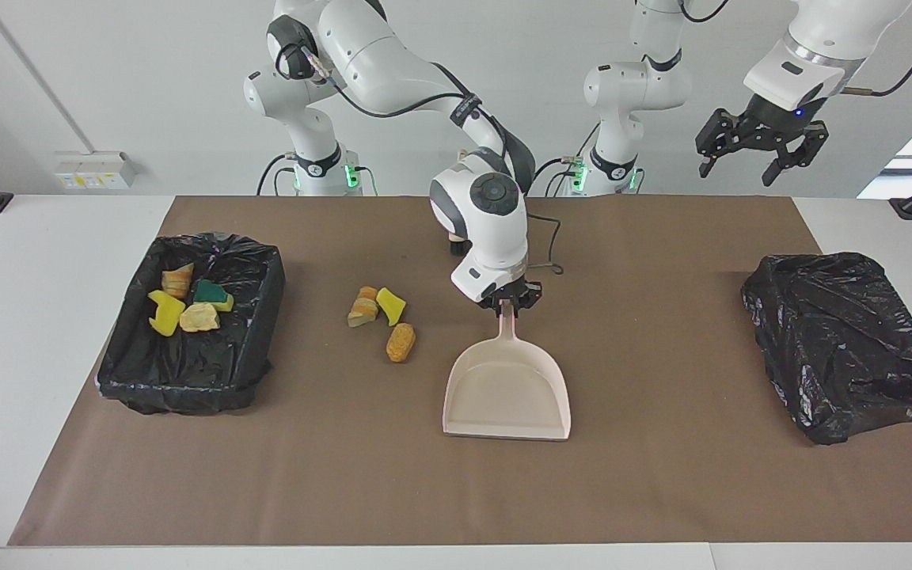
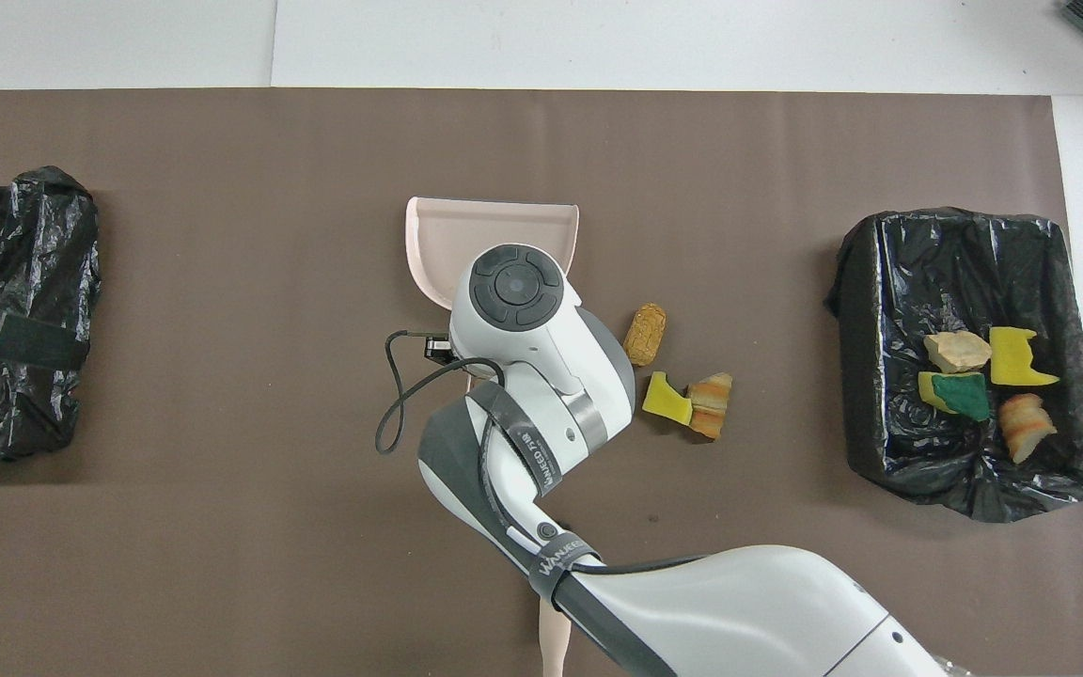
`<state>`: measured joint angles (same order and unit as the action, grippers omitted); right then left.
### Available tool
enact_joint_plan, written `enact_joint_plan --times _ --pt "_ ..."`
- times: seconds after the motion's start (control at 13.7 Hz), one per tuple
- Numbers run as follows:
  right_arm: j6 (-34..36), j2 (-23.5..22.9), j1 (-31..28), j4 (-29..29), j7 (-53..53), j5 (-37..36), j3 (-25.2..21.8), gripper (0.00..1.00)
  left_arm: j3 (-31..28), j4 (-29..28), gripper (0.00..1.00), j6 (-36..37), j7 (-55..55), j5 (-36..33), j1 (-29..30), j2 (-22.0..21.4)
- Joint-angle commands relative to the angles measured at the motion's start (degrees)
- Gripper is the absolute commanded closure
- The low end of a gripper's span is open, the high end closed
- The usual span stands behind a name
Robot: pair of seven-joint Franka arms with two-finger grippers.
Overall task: Sweep and dump trash in bin
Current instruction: 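Set the dustpan down on the table center and release the right gripper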
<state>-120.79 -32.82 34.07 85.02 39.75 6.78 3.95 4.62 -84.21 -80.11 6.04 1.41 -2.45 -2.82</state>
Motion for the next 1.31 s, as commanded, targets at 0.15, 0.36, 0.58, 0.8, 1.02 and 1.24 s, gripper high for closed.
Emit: enact_joint_plan --times 0.15,0.36,0.58,0.8,1.02,1.24 --pt "7.47 5.30 -0.15 1.29 -1.26 0.86 0.09 0.00 0.66 0.97 0.00 1.36 0.28 -0.53 0.96 -0.17" --pt "13.12 14.77 -0.85 7.23 0.15 1.21 0.09 0.00 0.75 0.97 0.00 0.57 0.37 -0.53 0.87 -0.08" --pt "15.39 26.02 -0.50 18.13 1.72 2.09 0.18 0.00 0.75 0.97 0.00 -0.75 0.37 -0.36 0.78 0.01" --pt "16.29 34.03 3.62 29.02 8.40 2.18 0.18 0.00 0.75 0.97 0.00 -2.33 0.55 -0.09 0.60 0.80" --pt "8.16 43.25 7.14 44.30 8.68 9.19 0.18 0.00 1.27 1.06 0.00 -5.75 0.55 0.17 -0.10 1.94" --pt "5.21 49.86 10.74 53.65 9.73 13.77 0.18 0.00 2.50 1.50 0.00 -9.35 0.29 0.17 -1.85 4.57"
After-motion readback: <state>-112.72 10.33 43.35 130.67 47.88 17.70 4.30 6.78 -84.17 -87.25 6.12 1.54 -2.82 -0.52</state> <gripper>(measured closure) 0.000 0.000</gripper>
